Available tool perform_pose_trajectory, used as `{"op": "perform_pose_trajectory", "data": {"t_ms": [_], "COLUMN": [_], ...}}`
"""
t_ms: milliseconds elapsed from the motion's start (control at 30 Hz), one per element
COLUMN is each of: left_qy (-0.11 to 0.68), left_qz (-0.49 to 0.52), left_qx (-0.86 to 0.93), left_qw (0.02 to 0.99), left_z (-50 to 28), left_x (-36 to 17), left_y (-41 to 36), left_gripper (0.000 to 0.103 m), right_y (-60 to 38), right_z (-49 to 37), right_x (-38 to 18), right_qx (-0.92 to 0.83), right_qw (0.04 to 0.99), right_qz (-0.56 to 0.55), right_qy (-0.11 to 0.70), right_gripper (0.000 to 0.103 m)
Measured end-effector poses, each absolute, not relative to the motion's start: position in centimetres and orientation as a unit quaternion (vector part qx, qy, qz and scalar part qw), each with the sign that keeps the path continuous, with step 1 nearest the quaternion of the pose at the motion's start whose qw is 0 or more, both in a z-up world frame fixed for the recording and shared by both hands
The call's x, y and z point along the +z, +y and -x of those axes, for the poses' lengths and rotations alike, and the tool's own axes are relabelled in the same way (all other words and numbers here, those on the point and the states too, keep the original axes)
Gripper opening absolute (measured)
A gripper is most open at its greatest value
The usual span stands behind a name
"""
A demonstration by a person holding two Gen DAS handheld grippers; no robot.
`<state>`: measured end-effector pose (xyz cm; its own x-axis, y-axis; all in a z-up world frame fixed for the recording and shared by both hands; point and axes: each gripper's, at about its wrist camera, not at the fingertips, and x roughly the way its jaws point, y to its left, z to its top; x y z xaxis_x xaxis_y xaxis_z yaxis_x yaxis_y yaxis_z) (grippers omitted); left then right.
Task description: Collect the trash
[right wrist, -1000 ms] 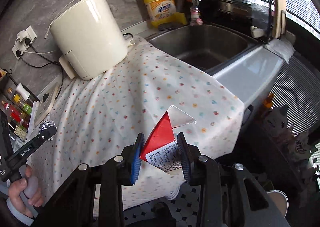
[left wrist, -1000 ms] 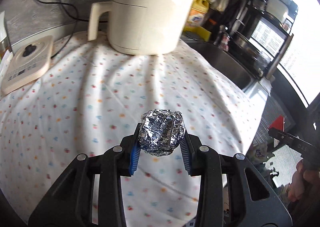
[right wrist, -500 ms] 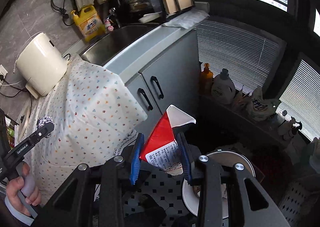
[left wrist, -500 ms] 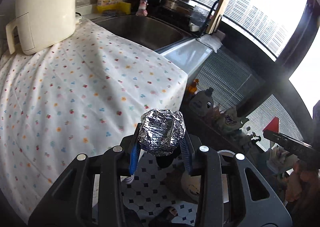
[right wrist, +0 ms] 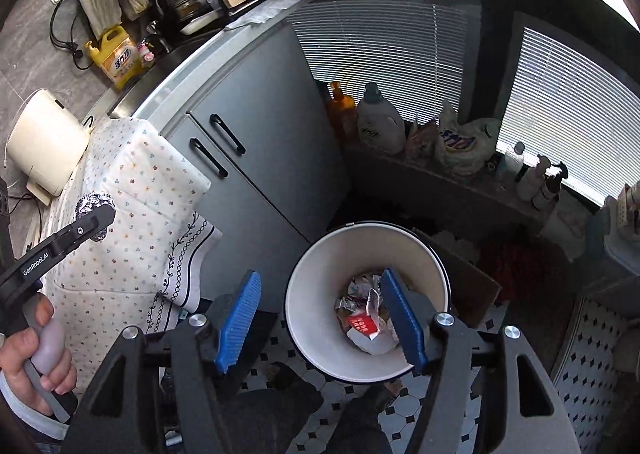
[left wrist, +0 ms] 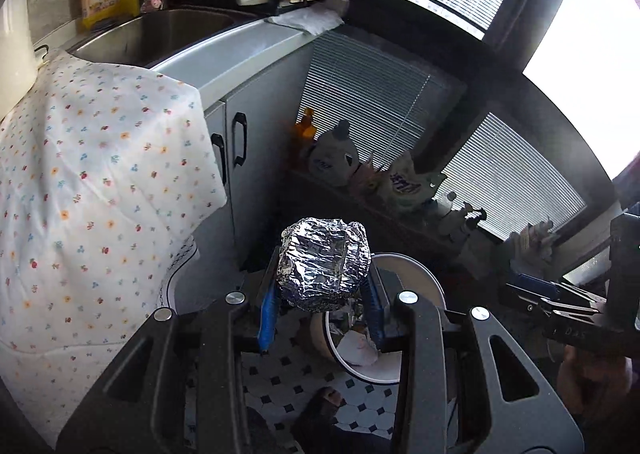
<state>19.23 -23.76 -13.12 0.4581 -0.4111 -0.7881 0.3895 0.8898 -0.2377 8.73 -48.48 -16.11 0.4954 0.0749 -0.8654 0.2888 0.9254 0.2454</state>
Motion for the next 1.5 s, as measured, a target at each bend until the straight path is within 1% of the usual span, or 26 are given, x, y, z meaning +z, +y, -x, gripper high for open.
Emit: {"op": "perform_pose_trajectory", "data": {"t_ms": [433, 567, 633, 767, 800, 833, 900, 1100, 1233, 1367, 1467, 1500], "left_qy": [0.487, 0.496, 0.503, 0.523, 0.527, 0.528, 0.531, 0.542, 0.535, 0.526, 0.516, 0.512], "left_qz": [-0.034, -0.048, -0.058, -0.07, -0.072, -0.073, -0.073, -0.087, -0.083, -0.071, -0.052, -0.045], "left_qx": [-0.316, -0.338, -0.345, -0.353, -0.354, -0.353, -0.353, -0.338, -0.318, -0.293, -0.266, -0.256], "left_qw": [0.813, 0.798, 0.79, 0.773, 0.77, 0.768, 0.767, 0.764, 0.778, 0.796, 0.813, 0.818], "left_z": [-16.7, -16.0, -15.9, -15.7, -15.7, -15.7, -15.7, -16.0, -16.4, -16.4, -16.2, -16.1], "left_x": [-14.7, -15.2, -15.8, -17.1, -17.3, -17.5, -17.8, -18.2, -17.3, -16.1, -14.8, -14.3], "left_y": [-32.8, -35.1, -36.2, -37.5, -37.7, -37.8, -37.8, -37.7, -36.7, -35.5, -34.1, -33.6], "left_gripper": [0.036, 0.036, 0.036, 0.036, 0.044, 0.054, 0.06, 0.061, 0.069, 0.072, 0.074, 0.075], "right_y": [-55.8, -57.1, -57.7, -58.4, -58.4, -58.5, -58.5, -59.1, -59.3, -59.1, -58.4, -58.1], "right_z": [-0.8, 0.9, 1.5, 2.2, 2.3, 2.4, 2.5, 2.7, 1.7, 0.0, -1.4, -1.8], "right_x": [-15.4, -15.2, -15.2, -15.6, -15.7, -15.8, -15.9, -16.5, -16.5, -16.2, -15.6, -15.2], "right_qx": [-0.152, -0.174, -0.184, -0.193, -0.193, -0.194, -0.196, -0.197, -0.181, -0.153, -0.127, -0.118], "right_qw": [0.842, 0.84, 0.839, 0.835, 0.835, 0.834, 0.834, 0.83, 0.834, 0.843, 0.852, 0.855], "right_qz": [-0.231, -0.241, -0.245, -0.255, -0.256, -0.256, -0.256, -0.267, -0.267, -0.257, -0.241, -0.234], "right_qy": [0.463, 0.453, 0.449, 0.447, 0.447, 0.448, 0.448, 0.449, 0.448, 0.447, 0.447, 0.447], "right_gripper": [0.063, 0.064, 0.067, 0.067, 0.067, 0.067, 0.067, 0.067, 0.067, 0.071, 0.076, 0.08]}}
